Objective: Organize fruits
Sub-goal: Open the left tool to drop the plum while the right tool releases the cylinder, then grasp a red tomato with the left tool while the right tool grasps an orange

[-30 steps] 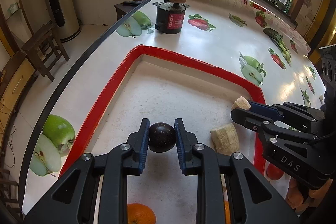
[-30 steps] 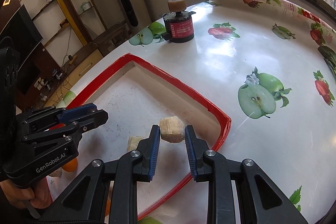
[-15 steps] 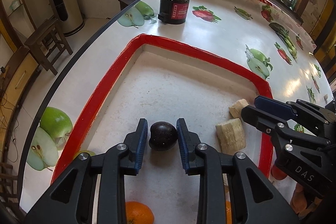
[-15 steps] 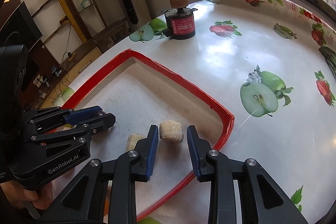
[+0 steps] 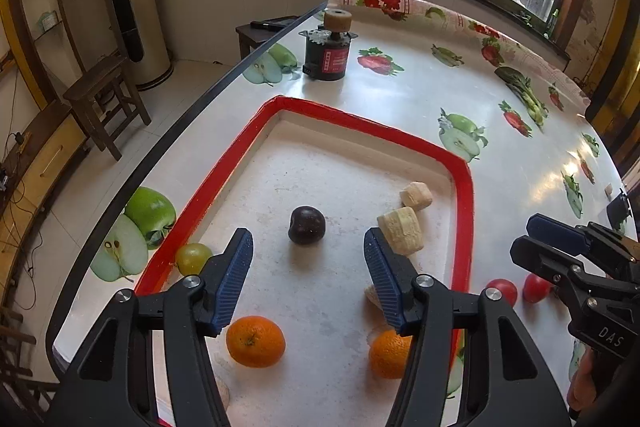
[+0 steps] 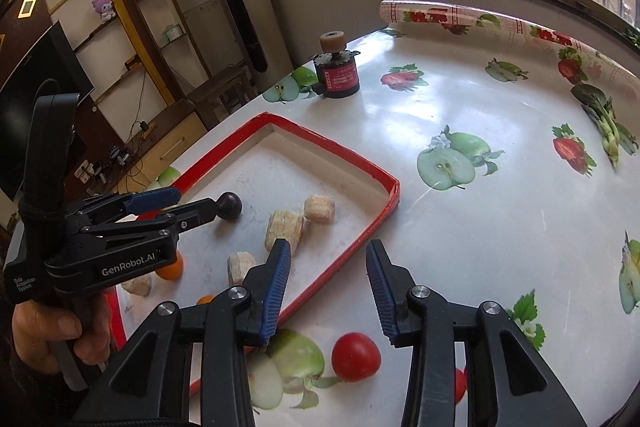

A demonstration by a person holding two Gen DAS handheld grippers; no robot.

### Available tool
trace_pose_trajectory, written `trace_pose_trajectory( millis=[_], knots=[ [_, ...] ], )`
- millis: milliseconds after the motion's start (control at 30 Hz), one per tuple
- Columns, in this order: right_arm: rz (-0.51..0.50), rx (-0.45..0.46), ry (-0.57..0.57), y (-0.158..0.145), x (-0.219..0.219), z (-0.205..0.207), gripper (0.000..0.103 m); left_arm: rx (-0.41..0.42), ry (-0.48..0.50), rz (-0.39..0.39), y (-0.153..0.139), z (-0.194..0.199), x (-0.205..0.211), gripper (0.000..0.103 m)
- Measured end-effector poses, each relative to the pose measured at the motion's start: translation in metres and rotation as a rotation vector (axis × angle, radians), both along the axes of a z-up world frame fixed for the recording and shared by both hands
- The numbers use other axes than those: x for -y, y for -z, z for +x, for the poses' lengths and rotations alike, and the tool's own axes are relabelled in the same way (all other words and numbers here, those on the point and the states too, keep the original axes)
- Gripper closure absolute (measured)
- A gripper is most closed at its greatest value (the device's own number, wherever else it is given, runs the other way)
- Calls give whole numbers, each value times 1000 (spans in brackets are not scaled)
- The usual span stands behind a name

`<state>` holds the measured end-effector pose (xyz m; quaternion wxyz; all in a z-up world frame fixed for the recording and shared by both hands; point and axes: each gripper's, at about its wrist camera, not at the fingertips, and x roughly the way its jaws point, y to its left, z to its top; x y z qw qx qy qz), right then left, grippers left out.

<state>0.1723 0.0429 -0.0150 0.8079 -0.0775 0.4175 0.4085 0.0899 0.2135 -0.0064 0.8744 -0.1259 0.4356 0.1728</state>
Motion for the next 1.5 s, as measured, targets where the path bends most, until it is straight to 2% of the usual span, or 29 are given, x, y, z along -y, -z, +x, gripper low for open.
trace_pose_trajectory(
  millis=[367,867,1267,1500],
  knots=[
    [28,-4,100,-6,75,-25,60,40,46,5,-15,-25,39,46],
    [10,-23,241,9,166,-46,58,63,123,-9,-26,-44,91,46],
    [12,-43,304,22,208,-55,58,42,208,-30,-19,-46,136,46],
    [13,-54,311,28,213,-53,58,18,243,-37,-11,-42,154,46]
  ],
)
